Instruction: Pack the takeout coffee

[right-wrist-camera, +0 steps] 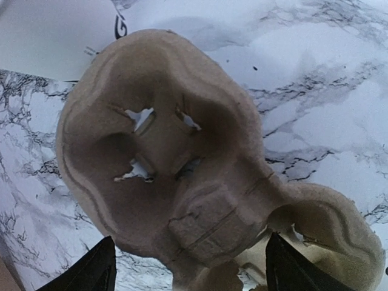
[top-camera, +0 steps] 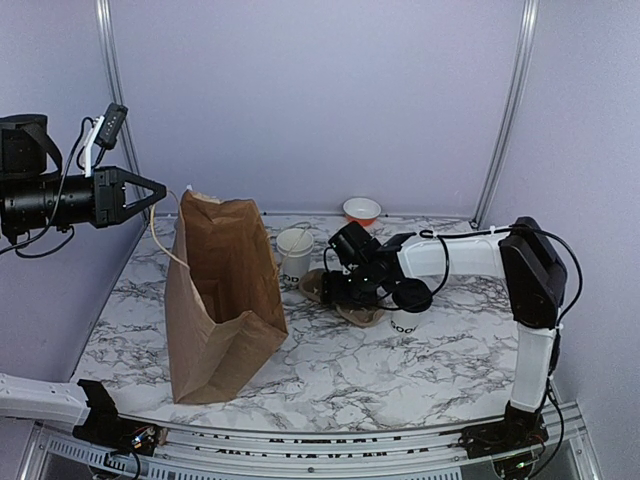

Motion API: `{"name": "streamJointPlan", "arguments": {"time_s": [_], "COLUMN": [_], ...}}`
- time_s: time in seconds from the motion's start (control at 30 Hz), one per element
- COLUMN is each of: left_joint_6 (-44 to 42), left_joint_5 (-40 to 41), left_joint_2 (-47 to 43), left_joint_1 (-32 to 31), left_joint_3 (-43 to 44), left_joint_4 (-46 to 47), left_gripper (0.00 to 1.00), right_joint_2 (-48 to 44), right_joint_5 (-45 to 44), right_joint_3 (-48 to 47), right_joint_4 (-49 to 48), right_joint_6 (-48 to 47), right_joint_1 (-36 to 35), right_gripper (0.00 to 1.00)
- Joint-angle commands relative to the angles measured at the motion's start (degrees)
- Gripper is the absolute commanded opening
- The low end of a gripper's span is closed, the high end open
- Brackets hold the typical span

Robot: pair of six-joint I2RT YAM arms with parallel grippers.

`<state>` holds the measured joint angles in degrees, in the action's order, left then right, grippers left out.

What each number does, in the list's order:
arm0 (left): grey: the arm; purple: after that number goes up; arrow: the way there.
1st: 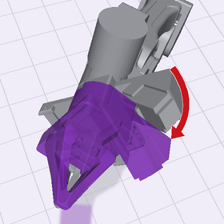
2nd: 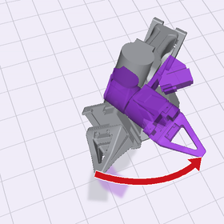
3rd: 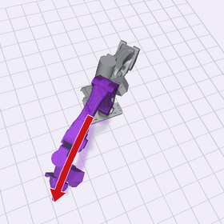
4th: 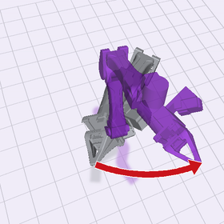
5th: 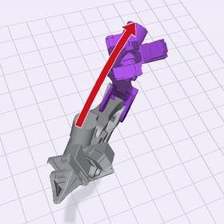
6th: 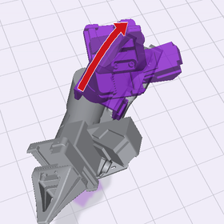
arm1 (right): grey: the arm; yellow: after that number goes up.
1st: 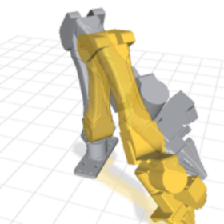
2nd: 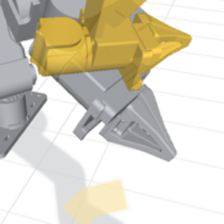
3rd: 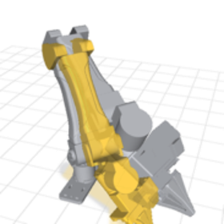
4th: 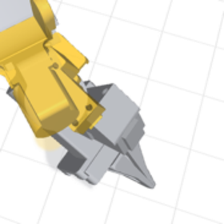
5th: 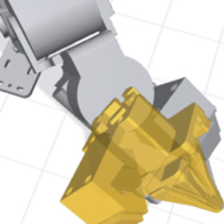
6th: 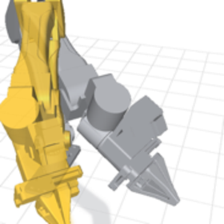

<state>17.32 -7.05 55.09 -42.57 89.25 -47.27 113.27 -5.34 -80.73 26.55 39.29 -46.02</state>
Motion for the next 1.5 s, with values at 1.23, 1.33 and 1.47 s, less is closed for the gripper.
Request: {"name": "streamJointPlan", "arguments": {"time_s": [1.23,1.33,1.47], "left_joint_6": [-1.1,-1.1,-1.2], "left_joint_5": [-0.5,-0.5,-0.7], "left_joint_2": [-2.1,-2.2,-2.3], "left_joint_1": [0.2,0.2,0.3], "left_joint_3": [-1.4,-1.5,-1.6], "left_joint_4": [3.1,3.1,3.1], "left_gripper": [0.00,0.00,0.00], "right_joint_2": [-0.3,1.0,3.8], "right_joint_5": [-1.4,-3.1,-6.1], "right_joint_3": [-2.0,-3.0,-7.8], "right_joint_4": [0.5,0.8,6.2], "right_joint_6": [4.8,8.8,13.4], "right_joint_1": [2.7,2.7,2.4], "right_gripper": [0.77,0.77,0.77]}}
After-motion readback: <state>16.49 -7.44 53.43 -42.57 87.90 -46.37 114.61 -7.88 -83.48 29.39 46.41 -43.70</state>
